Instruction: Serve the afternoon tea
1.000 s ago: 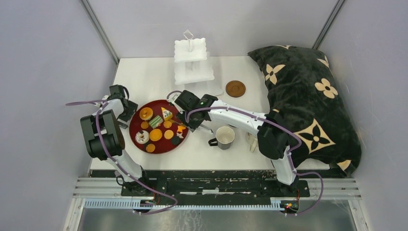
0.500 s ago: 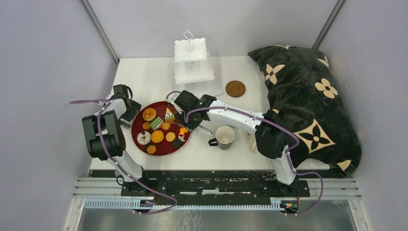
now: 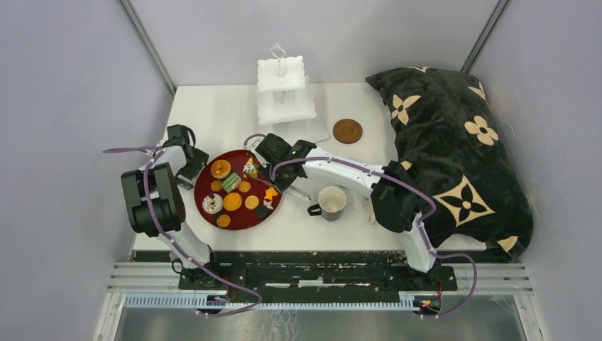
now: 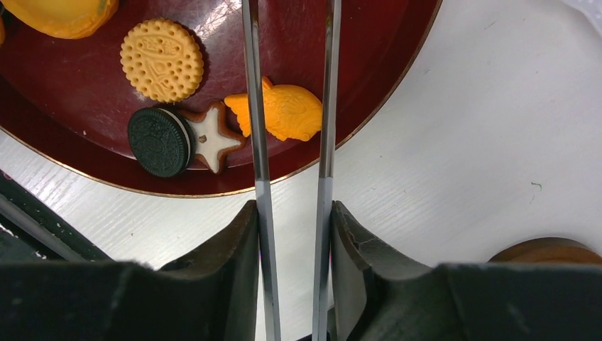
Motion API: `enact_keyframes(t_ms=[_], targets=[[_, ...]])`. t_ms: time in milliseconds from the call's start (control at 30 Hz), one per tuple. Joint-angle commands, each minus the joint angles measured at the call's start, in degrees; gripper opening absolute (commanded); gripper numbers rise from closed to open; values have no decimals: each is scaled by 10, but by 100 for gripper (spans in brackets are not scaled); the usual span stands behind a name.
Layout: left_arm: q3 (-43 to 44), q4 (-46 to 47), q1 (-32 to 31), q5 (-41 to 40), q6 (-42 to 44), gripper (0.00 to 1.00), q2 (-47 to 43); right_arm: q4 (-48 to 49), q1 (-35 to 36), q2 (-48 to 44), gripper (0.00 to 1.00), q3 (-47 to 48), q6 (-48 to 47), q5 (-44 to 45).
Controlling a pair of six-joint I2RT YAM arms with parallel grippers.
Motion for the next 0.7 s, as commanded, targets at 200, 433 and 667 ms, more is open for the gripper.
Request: enact_keyframes(t_ms=[200, 433, 667], targets=[[61, -70, -5, 6, 51, 97, -66, 27, -3, -83, 1, -33, -5, -19], [79, -62, -5, -5, 82, 99, -137, 45, -3, -139, 1, -59, -6, -25], [79, -49, -30, 60, 153, 99, -205, 29, -13, -219, 1, -82, -36, 16]])
